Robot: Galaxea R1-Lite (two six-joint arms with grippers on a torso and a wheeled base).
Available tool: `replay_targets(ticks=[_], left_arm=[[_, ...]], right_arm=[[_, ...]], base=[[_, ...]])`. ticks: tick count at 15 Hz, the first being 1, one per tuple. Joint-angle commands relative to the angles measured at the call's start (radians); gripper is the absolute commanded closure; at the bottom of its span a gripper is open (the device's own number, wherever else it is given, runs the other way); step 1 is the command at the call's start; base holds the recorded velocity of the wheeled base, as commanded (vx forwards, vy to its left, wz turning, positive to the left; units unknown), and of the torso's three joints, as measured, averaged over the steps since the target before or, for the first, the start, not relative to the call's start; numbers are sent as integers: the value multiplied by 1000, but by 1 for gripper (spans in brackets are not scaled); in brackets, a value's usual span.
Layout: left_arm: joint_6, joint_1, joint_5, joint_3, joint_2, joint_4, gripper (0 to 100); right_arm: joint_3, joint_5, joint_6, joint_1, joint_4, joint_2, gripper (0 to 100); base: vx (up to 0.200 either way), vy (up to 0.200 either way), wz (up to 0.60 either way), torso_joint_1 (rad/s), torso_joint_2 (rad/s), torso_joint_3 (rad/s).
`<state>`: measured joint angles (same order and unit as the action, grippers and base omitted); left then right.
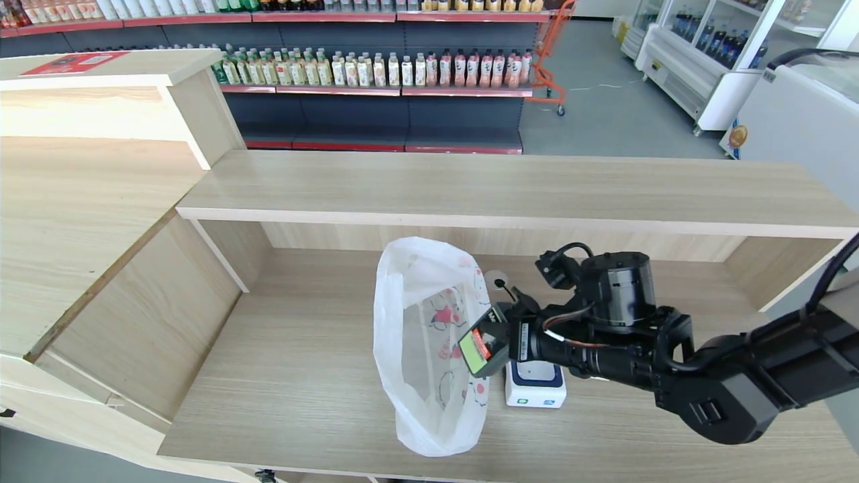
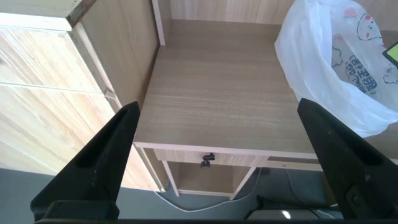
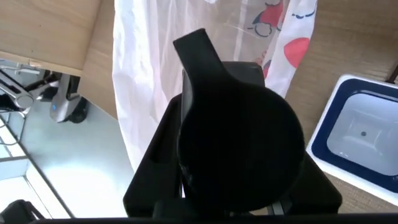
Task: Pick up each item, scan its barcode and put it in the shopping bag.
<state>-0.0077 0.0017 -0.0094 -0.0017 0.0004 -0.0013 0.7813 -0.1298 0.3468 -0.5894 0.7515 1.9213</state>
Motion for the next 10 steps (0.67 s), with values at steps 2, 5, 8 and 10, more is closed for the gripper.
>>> replay_targets(ticks=[2,5,8,10], left_arm=[[0,0,0,0,0,0,0],[0,0,0,0,0,0,0],[0,1,0,0,0,0,0],[0,0,0,0,0,0,0]], right_arm=[[70,41,-91,-6,0,133,100],[96,41,-259,-12,6,196,100],[139,41,-336,-32,72,260,100],[176,38,-385,-33,75,294,100]], base=[[0,0,0,0,0,0],[0,0,0,0,0,0],[0,0,0,0,0,0],[0,0,0,0,0,0]])
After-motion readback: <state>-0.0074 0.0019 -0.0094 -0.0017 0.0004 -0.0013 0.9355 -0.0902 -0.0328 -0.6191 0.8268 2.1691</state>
